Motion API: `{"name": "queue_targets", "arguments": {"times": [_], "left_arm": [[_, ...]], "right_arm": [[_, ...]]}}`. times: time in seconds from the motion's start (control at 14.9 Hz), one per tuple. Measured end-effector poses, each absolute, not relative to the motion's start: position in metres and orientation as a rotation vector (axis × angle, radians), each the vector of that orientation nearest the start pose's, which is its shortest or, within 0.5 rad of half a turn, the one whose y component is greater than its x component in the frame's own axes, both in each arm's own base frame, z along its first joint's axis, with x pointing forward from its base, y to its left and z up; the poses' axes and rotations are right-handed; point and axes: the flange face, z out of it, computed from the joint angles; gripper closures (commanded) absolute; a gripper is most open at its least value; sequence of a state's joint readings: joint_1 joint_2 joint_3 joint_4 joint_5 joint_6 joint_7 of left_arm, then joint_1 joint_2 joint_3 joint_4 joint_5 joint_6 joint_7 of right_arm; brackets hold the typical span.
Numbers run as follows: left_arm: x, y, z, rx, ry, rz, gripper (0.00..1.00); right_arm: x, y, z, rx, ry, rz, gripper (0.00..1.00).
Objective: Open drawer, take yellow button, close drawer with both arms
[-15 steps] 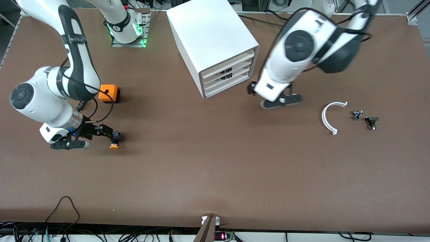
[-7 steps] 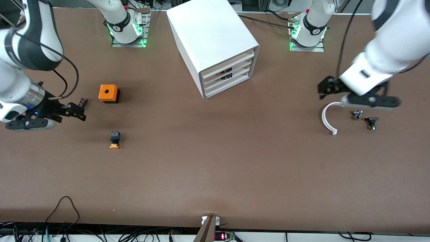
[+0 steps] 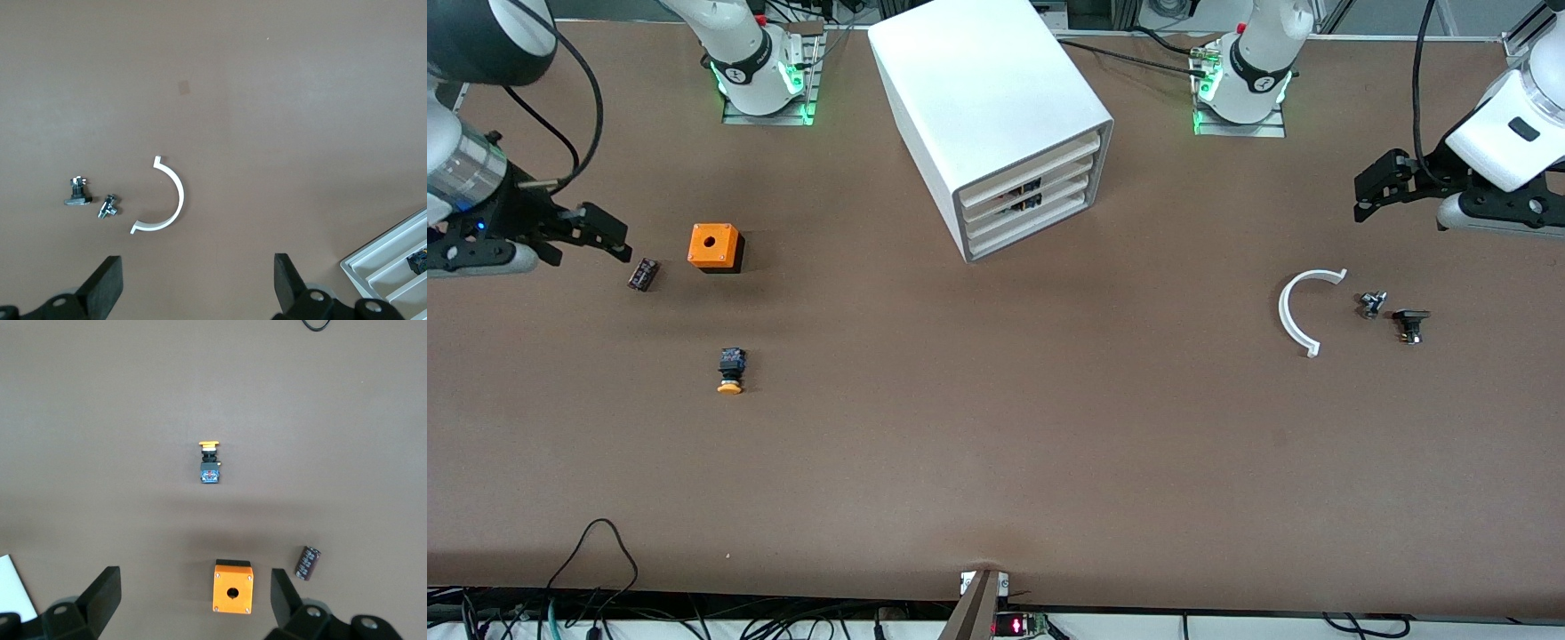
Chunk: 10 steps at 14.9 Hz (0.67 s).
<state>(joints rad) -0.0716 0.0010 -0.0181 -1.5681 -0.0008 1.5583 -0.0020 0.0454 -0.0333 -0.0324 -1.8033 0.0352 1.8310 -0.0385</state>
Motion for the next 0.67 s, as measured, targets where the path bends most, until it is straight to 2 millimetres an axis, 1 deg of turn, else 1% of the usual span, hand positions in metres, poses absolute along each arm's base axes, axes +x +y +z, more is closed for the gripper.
{"name": "queue_targets", "arguments": {"times": [0.13,0.34,0.47,0.67], "left_arm": [[0.552,-0.042,0.621,-3.139,0.118,0.029,0.00],[0.552,-0.044,0.622,-3.139,0.124,0.025,0.00],[0.551,-0.046,0.623,-3.139,0.128,0.021,0.00],[0.550,-0.047,0.625,-3.139,0.132,0.029,0.00]], "right_arm": [[0.552,0.007,0.567,-3.104,-0.059,-0.104,0.01],[0.541,0.008,0.587,-3.104,-0.058,-0.082,0.01],[0.535,0.012,0.599,-3.113,-0.064,-0.049,0.01],[0.530,0.022,0.606,-3.150,-0.003,-0.008,0.01]]}}
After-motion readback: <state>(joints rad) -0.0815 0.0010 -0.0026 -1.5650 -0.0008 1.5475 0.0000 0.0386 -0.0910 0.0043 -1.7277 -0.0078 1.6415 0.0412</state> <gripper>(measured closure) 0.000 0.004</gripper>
